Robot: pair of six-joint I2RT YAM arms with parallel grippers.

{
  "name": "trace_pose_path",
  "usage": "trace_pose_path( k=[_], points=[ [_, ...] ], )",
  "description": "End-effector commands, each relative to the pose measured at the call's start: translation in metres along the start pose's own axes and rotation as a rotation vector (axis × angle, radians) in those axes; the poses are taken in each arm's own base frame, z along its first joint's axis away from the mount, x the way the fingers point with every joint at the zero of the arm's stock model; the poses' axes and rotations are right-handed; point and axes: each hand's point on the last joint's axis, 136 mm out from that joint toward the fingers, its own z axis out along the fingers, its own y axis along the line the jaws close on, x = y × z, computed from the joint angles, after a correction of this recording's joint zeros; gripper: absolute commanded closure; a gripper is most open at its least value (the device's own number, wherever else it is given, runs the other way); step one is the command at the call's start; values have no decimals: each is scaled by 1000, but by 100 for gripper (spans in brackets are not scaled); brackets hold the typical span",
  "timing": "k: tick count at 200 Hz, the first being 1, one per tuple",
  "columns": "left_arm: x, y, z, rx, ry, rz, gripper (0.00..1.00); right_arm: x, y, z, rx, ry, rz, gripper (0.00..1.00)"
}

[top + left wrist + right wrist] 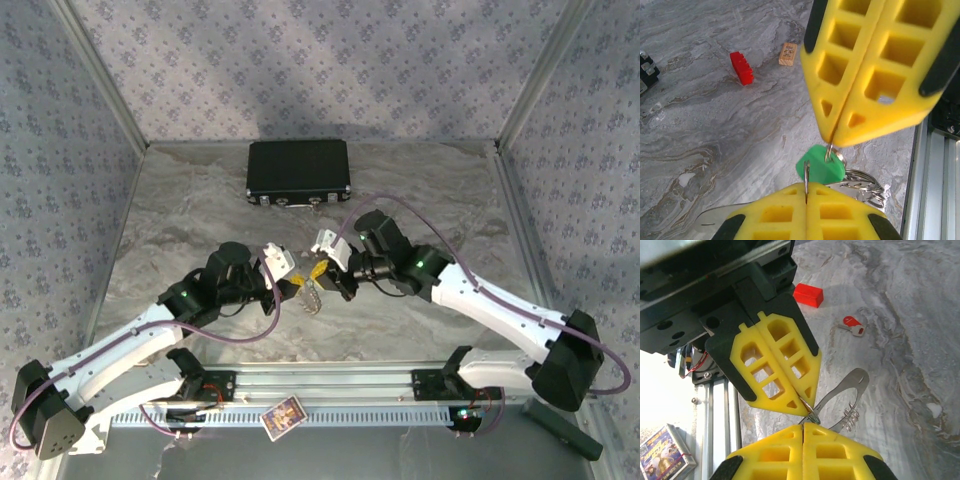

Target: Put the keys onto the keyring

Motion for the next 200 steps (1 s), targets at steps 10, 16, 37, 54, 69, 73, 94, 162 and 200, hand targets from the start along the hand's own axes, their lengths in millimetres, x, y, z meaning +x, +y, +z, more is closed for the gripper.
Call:
trace_pose_path(
  k=[10, 16, 37, 54, 69, 73, 94, 162, 200],
  points=[
    [-14, -5, -3, 16, -42, 14, 100, -10, 5, 3, -33, -10, -17, 100],
    [-14, -5, -3, 19, -43, 14, 100, -10, 4, 3, -31, -12, -16, 100],
    [-14, -6, -3, 21, -43, 15, 100, -13, 2, 4, -25, -25, -12, 100],
    [-13, -6, -2, 24, -40, 15, 100, -14, 3, 4, -31, -34, -11, 100],
    [-13, -6, -2, 25, -39, 15, 100, -14, 4, 5, -35, -37, -12, 100],
    [-13, -6, -2, 26, -38, 14, 100, -14, 4, 5, -35, -38, -13, 100],
    [-13, -7, -1, 29, -37, 13, 100, -15, 2, 5, -23, -43, -14, 100],
    [-12, -9, -2, 38, -37, 26, 100, -9, -16, 6, 75, -25, 8, 100],
    [-9, -10, 0, 40, -29, 47, 100, -5, -23, 7, 103, -9, 27, 100]
  ],
)
